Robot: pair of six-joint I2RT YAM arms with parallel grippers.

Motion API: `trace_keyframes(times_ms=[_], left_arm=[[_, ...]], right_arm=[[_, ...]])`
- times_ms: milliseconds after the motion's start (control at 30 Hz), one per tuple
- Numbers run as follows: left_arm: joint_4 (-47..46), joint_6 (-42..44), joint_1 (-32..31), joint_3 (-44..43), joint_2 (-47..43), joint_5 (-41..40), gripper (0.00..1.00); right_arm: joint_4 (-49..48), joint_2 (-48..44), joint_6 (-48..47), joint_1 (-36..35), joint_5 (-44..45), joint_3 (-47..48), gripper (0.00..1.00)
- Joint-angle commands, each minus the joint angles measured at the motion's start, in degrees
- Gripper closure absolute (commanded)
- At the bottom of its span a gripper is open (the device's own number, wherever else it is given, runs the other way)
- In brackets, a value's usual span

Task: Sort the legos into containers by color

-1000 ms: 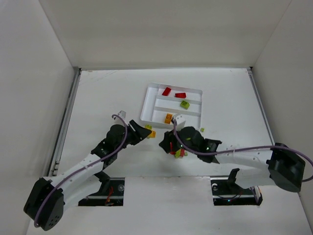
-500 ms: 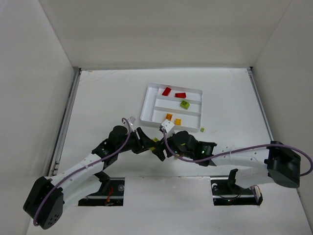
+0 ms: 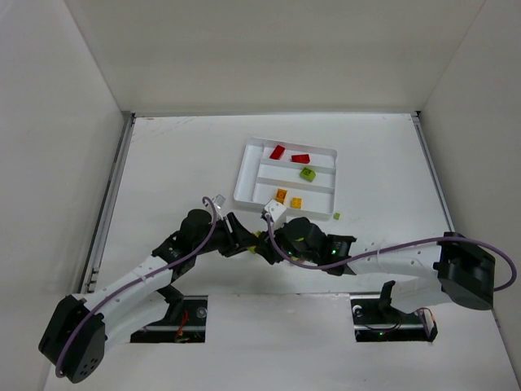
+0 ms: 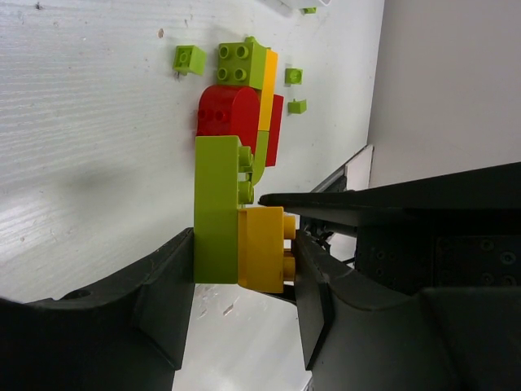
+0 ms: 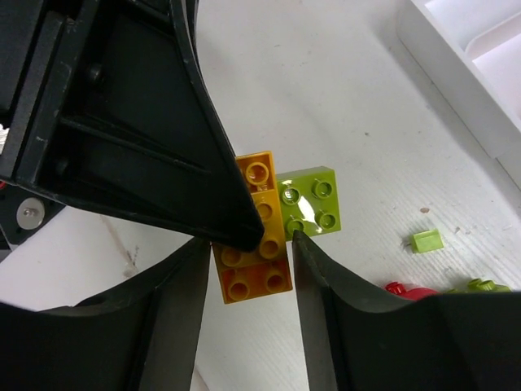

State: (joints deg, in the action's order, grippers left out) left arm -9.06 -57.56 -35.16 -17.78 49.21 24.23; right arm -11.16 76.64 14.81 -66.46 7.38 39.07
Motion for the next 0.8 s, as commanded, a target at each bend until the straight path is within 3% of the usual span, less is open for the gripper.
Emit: trace_keyframes(times_ms=[0,133,433,600,767], left_arm=[[-1.1,-0.4,0.4,-2.3,-1.1,1.5,0.79],[-1.1,-0.4,0.6,-2.5,-1.4,1.4,0.73],[-4.0,-0.1,7.5,-1.2,-8.2,-3.3,0.32],[-6.1,2.1,11.3,0.0,-12.6,-7.3,0.31],[-9.4,9.6,10.8,4.9,-19.2,-18.4,0.38]], right_arm=[[-2.7,0.1,0.7,-0.3,-2.1,1.9,0.55],[-3.2,-0.2,2.1,0.1,-3.7,1.5,0.73],[-6.6,-1.0,8.4,6.4,-9.0,-0.3,0.76],[-5.9,0.3,15.6,11.0,-11.2,1.0,0.76],[-5.1,2.2,28.9,17.3,-18.8,4.8,0.78]])
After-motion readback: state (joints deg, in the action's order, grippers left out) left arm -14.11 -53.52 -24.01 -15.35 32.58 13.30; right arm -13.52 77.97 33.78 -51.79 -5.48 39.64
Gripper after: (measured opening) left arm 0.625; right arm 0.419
